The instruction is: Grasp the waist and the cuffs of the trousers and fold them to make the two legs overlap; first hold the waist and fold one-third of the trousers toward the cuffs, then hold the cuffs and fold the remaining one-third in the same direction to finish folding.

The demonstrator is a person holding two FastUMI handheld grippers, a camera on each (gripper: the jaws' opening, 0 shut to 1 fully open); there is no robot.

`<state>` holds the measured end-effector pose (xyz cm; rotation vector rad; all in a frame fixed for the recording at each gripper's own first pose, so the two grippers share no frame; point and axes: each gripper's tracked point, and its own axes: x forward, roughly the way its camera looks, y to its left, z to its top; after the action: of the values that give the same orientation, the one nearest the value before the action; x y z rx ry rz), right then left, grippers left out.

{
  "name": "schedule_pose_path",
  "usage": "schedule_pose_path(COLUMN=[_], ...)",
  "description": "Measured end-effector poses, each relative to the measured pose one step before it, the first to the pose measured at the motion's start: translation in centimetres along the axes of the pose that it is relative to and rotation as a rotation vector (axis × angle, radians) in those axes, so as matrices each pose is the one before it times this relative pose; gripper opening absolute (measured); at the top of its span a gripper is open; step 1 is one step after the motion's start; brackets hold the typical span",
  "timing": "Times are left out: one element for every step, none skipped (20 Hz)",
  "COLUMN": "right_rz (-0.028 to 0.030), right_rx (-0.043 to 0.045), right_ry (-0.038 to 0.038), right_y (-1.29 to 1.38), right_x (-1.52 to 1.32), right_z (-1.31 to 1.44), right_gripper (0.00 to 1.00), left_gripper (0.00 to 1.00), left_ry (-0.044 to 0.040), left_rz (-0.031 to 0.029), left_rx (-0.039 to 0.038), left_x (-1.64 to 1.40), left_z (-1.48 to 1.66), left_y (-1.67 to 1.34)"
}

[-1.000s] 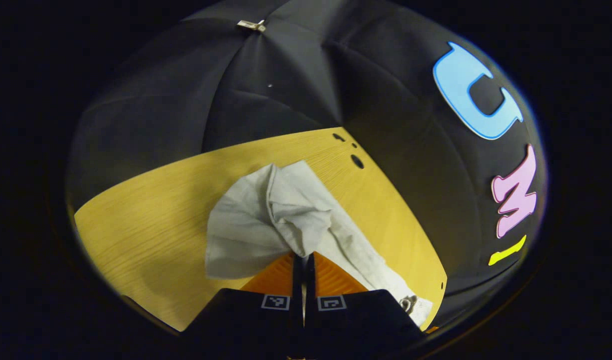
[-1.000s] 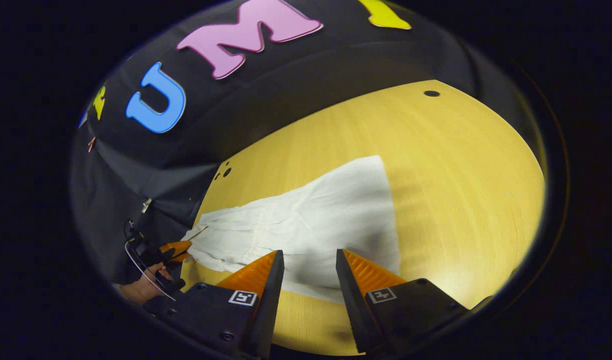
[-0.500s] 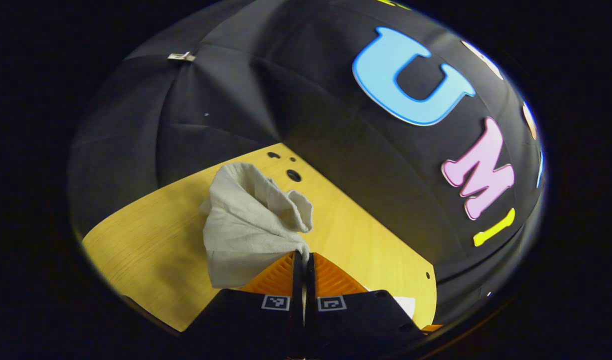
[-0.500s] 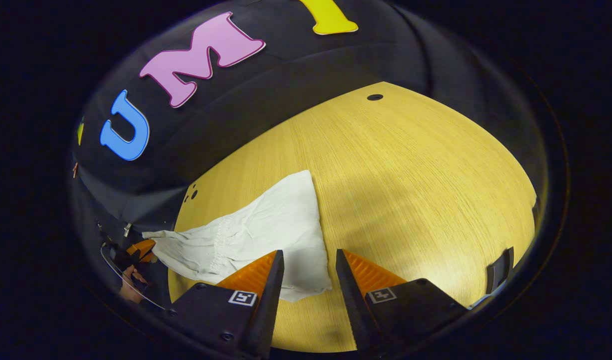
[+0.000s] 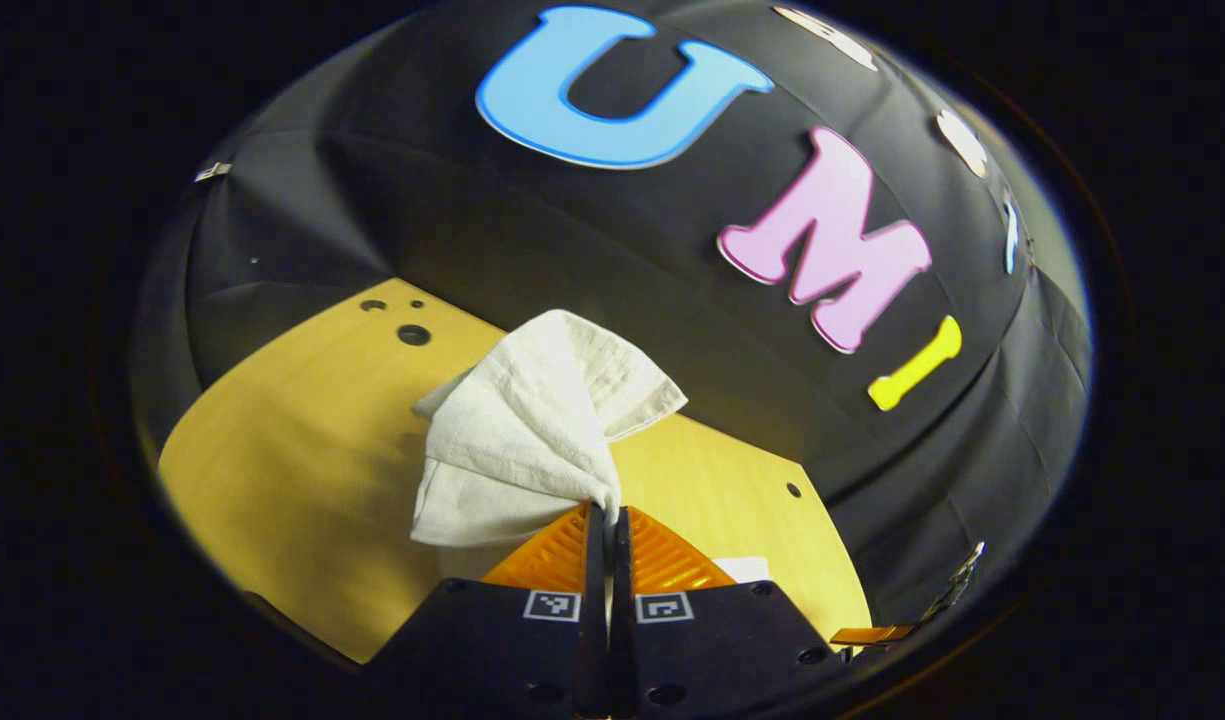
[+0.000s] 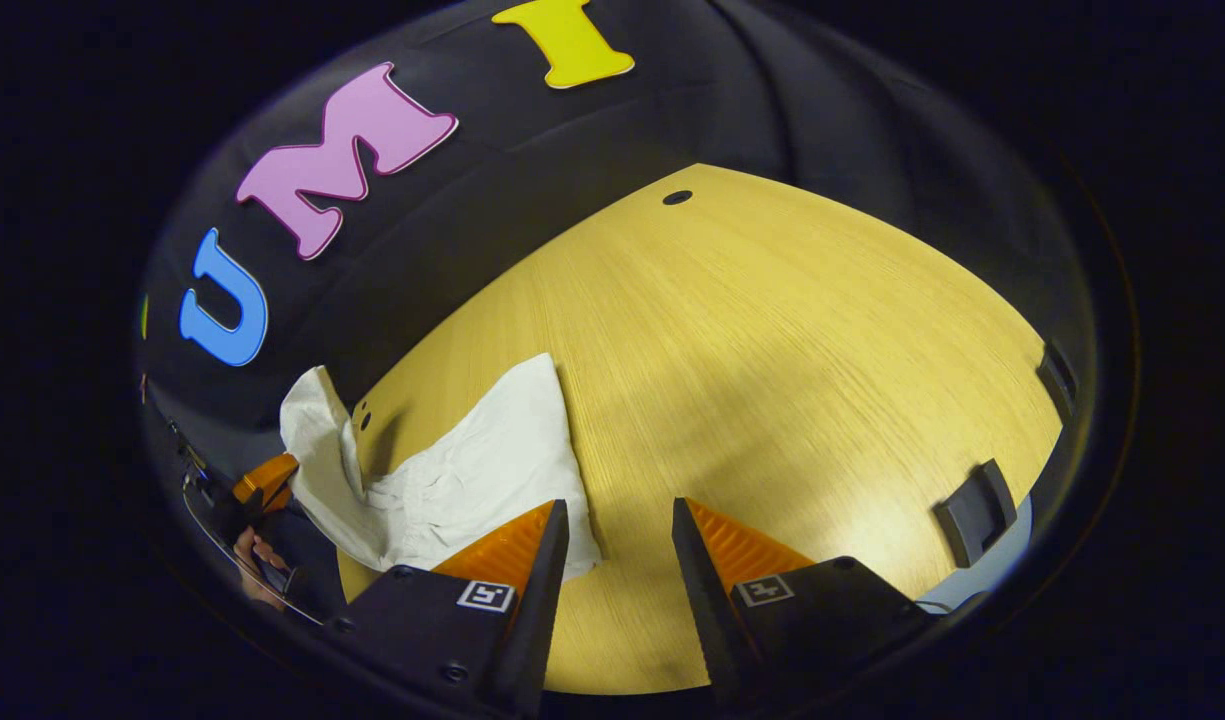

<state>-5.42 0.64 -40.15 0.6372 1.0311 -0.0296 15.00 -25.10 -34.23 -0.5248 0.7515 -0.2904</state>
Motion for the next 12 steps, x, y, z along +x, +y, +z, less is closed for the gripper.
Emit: schedule_pose_path(right_rz=[-0.00614, -0.00673, -0.00265, -0.00244, -0.00205, -0.00147, -0.00223, -0.00184, -0.00195, -0.00146, -0.00297, -0.00252], right_rx=[0.007, 0.00768, 0.00941, 0.00891, 0.00634, 0.00294, 0.00091, 0.00008, 0.00144, 0.00163, 0.00252, 0.00259], right_ry=[-0.0045, -0.00399, -0.00283, -0.00183, -0.00424, -0.00184, -0.00165, -0.00189, -0.00275, -0.00263, -0.00117, -0.00084], right_y=[-0.459, -0.36, -0.383, -0.209, -0.271, -0.296, -0.286, -0.215, -0.264, -0.231, -0.317, -0.317], right_x=[-0.223, -0.095, -0.221, -0.23, -0.086, -0.109, -0.145, -0.203, -0.097, -0.154, -0.039, -0.116], right_z=[0.133, 0.031, 0.097, 0.029, 0.075, 0.113, 0.056, 0.116, 0.122, 0.062, 0.038, -0.09], right_gripper=[0.65, 0.65, 0.65, 0.65, 0.65, 0.65, 0.65, 0.65, 0.65, 0.65, 0.65, 0.65], left_gripper=[0.06, 0.06, 0.06, 0.06, 0.06, 0.06, 0.06, 0.06, 0.06, 0.06, 0.06, 0.06], left_ry=[0.01788, 0.01605, 0.01846, 0.02229, 0.02523, 0.0265, 0.02886, 0.03072, 0.0281, 0.0231, 0.01869, 0.01538], left_rz=[-0.01954, -0.01716, -0.01837, -0.01738, -0.00958, -0.00855, -0.00016, 0.00293, 0.00134, 0.0001, -0.00229, -0.00303], left_rx=[0.01745, 0.02024, 0.01854, 0.02101, 0.02701, 0.0325, 0.03711, 0.03656, 0.03608, 0.03649, 0.03962, 0.04404], left_x=[0.589, 0.501, 0.705, 0.653, 0.748, 0.695, 0.727, 0.787, 0.477, 0.404, 0.273, 0.504], left_z=[-0.953, -0.854, -0.856, -0.942, -1.068, -1.179, -1.196, -1.176, -1.255, -1.025, -0.855, -1.019], left_y=[-1.253, -1.202, -1.265, -1.207, -0.918, -0.805, -0.751, -0.596, -0.572, -0.517, -0.412, -0.489])
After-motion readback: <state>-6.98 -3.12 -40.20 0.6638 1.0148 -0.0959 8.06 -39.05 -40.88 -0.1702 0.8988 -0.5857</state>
